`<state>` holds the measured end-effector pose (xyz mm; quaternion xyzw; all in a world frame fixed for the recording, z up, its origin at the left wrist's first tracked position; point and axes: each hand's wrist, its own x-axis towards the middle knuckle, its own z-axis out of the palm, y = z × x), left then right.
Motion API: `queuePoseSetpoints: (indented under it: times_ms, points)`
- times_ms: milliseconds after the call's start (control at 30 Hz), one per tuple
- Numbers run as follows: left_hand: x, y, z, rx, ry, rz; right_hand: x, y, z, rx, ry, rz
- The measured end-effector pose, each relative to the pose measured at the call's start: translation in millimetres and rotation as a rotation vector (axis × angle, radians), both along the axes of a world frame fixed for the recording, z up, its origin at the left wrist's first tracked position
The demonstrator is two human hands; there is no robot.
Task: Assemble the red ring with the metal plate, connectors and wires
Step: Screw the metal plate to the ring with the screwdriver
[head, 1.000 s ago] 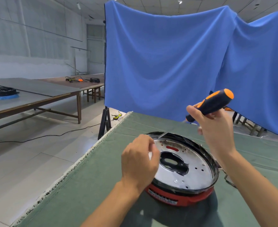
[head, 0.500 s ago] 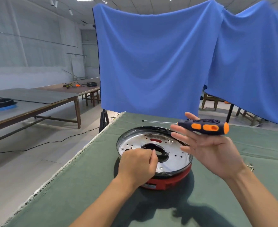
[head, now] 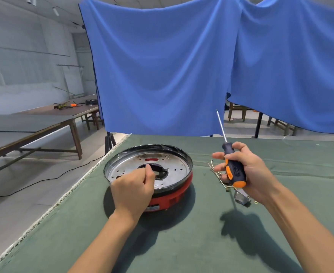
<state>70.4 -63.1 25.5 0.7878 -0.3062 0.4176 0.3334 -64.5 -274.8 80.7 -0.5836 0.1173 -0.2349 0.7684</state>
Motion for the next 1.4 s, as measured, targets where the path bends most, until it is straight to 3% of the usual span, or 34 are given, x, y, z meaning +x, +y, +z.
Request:
queuePoseSetpoints:
  times_ms: [133,400,533,667,800,1067,1233,1400]
  points:
    - [6,2,-3,-0.058,0.031,0.02,9,-9,-18,-0.115,0.192,-0.084]
    - [8,2,-10,0.048,0.063,0.033,48,4,-59,-0.095,0.429,-0.245]
    - [8,1,-10,0.073,0.086,0.021,74,1,-64,-0.32,0.524,-0.415]
    - [7,4,-9,0.098,0.098,-0.009,97,1,-61,-0.484,0.747,-0.605]
    - [7,6,-9,0.134,0.129,-0.037,108,-4,-59,-0.52,0.837,-0.672]
    - [6,8,-7,0.163,0.192,-0.068,118,-9,-62,-0.664,0.893,-0.669]
    - [5,8,-6,0.178,0.219,-0.068,108,-10,-63,-0.541,0.844,-0.585]
    - [-1,9,-2,0.155,0.278,-0.087,77,4,-58,-0.243,0.534,-0.441]
